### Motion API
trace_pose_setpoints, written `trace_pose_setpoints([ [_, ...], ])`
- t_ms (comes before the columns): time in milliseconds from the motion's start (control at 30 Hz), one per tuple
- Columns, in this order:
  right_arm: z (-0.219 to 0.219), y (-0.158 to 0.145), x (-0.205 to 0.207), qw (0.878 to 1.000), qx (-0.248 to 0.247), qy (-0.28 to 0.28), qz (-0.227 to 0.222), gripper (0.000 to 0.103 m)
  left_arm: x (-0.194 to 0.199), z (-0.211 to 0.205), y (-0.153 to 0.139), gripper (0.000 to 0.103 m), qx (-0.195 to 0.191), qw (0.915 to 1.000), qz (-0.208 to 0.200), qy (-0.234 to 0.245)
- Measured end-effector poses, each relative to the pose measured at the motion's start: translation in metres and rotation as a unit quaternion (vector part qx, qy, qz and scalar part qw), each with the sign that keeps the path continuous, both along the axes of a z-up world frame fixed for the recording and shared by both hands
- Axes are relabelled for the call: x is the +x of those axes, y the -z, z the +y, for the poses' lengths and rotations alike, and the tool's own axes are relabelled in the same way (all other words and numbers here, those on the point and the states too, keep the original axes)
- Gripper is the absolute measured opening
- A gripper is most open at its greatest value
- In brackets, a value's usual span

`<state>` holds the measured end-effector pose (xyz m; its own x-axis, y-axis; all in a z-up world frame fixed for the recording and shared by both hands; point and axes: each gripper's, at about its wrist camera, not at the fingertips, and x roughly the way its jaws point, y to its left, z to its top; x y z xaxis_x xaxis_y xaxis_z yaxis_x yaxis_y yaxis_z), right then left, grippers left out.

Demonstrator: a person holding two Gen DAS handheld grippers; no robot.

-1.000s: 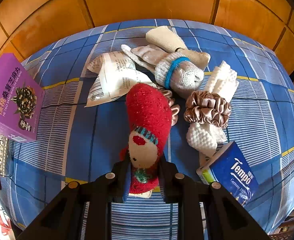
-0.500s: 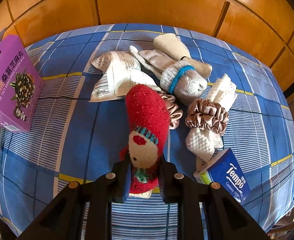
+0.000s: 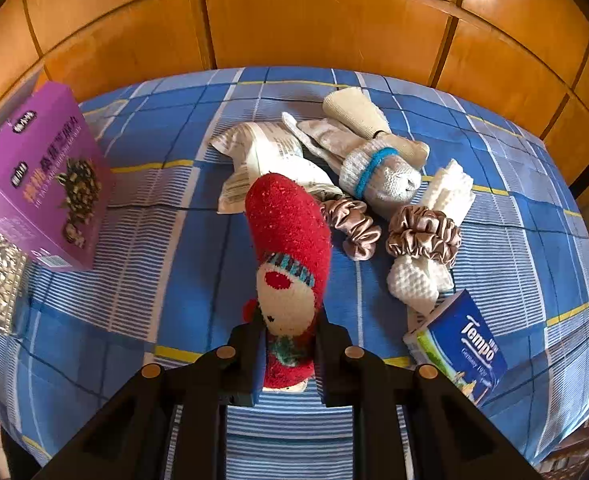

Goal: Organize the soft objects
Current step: 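Place the white sponge in the gold tray and open the left gripper, then carry the red sock into the gold tray and release it with the right gripper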

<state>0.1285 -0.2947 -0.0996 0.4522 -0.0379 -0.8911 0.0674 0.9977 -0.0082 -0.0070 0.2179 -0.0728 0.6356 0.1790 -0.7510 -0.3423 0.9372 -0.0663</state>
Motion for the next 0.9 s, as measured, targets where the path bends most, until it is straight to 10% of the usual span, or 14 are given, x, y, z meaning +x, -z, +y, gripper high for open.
trace_pose_setpoints([
  [600, 0.073, -0.117, 0.094, 0.996, 0.015, -0.023, -0.085, 0.018, -0.02, -0.007, -0.035, 0.09, 0.059, 0.9969, -0.05, 0.014],
  [900, 0.237, -0.184, 0.099, 0.962, 0.069, -0.221, -0.144, 0.018, -0.026, -0.005, -0.039, 0.09, 0.078, 0.9954, -0.054, 0.013],
])
